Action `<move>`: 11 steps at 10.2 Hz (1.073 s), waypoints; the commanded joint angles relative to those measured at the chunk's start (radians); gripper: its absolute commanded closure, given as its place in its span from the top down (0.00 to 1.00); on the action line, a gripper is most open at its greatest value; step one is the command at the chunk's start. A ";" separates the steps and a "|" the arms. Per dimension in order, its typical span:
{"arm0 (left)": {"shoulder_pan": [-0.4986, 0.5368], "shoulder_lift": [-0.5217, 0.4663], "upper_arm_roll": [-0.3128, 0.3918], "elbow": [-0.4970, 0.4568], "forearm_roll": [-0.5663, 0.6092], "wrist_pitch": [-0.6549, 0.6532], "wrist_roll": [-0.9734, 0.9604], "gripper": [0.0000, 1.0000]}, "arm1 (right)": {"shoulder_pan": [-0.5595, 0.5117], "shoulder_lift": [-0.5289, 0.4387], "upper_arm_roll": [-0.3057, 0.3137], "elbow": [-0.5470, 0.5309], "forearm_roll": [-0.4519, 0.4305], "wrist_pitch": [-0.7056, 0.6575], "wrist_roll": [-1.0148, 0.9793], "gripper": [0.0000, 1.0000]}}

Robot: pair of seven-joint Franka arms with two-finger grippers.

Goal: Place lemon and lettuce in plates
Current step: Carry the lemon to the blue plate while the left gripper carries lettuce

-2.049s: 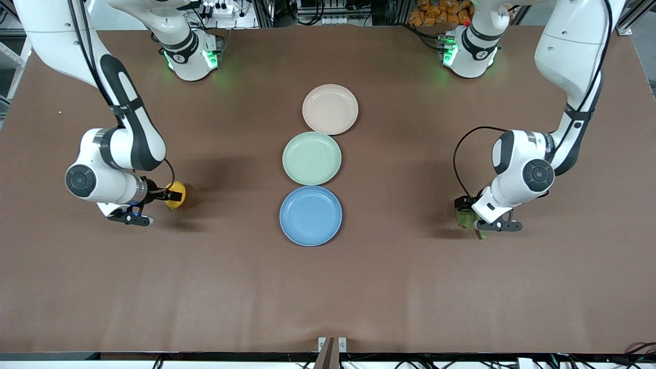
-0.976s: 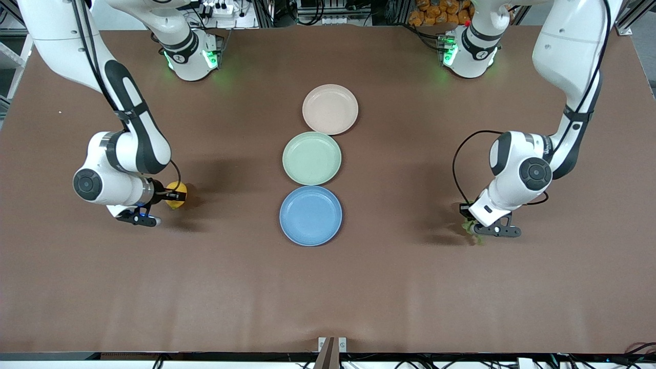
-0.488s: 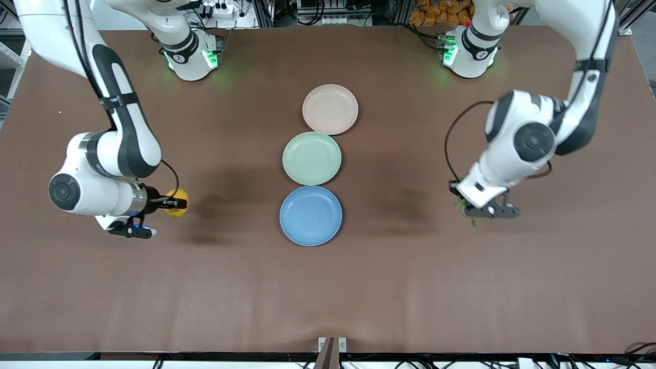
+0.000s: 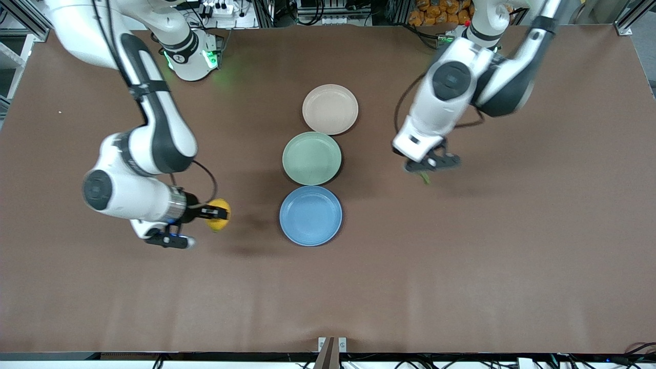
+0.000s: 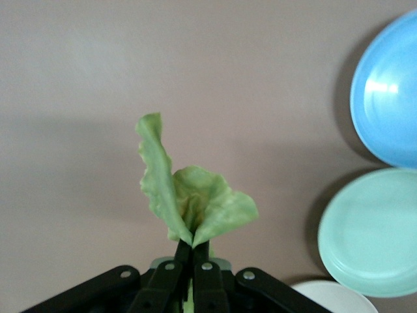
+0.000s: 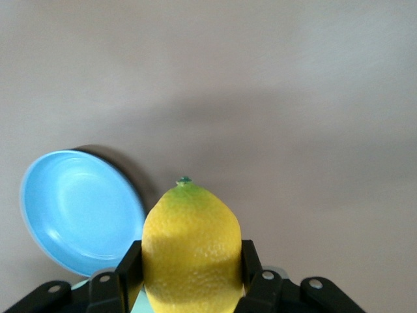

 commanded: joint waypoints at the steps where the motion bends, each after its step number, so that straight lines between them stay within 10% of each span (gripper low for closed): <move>1: 0.017 -0.033 -0.090 -0.078 -0.041 0.035 -0.125 0.00 | 0.040 0.109 0.059 0.125 0.012 -0.003 0.159 0.00; 5: -0.024 -0.009 -0.225 -0.158 -0.117 0.219 -0.347 0.00 | 0.140 0.217 0.078 0.181 0.014 0.168 0.331 0.00; 11: -0.233 0.123 -0.222 -0.279 -0.095 0.604 -0.622 0.00 | 0.177 0.301 0.099 0.183 0.050 0.298 0.400 0.00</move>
